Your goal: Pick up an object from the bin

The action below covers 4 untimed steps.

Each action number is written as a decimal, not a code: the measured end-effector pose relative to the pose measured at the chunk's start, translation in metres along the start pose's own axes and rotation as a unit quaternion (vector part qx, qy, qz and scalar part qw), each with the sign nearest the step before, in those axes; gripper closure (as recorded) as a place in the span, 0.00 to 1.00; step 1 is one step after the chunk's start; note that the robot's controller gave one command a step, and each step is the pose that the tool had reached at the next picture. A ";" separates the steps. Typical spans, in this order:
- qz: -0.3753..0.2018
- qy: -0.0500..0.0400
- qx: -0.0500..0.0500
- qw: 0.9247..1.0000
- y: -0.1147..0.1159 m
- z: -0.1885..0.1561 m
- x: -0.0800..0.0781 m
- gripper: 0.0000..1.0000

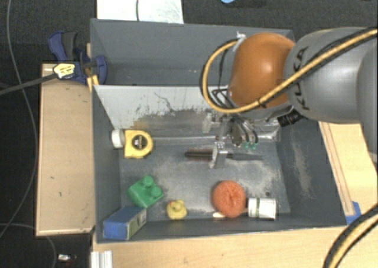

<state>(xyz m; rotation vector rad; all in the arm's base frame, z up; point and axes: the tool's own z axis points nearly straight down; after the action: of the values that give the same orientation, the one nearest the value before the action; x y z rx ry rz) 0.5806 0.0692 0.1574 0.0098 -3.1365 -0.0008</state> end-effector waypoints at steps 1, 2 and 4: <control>0.001 -0.004 0.000 1.000 0.000 -0.005 -0.002 0.00; -0.057 -0.005 0.000 0.998 -0.022 0.049 0.001 0.00; -0.102 -0.009 0.000 0.995 -0.035 0.086 -0.008 1.00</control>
Offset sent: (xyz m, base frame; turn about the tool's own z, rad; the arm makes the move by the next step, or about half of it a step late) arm -0.0048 -0.0362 -0.0852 -0.1837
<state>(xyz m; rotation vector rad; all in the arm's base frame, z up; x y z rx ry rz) 0.5881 0.0341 0.0708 0.3303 -3.1367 -0.0030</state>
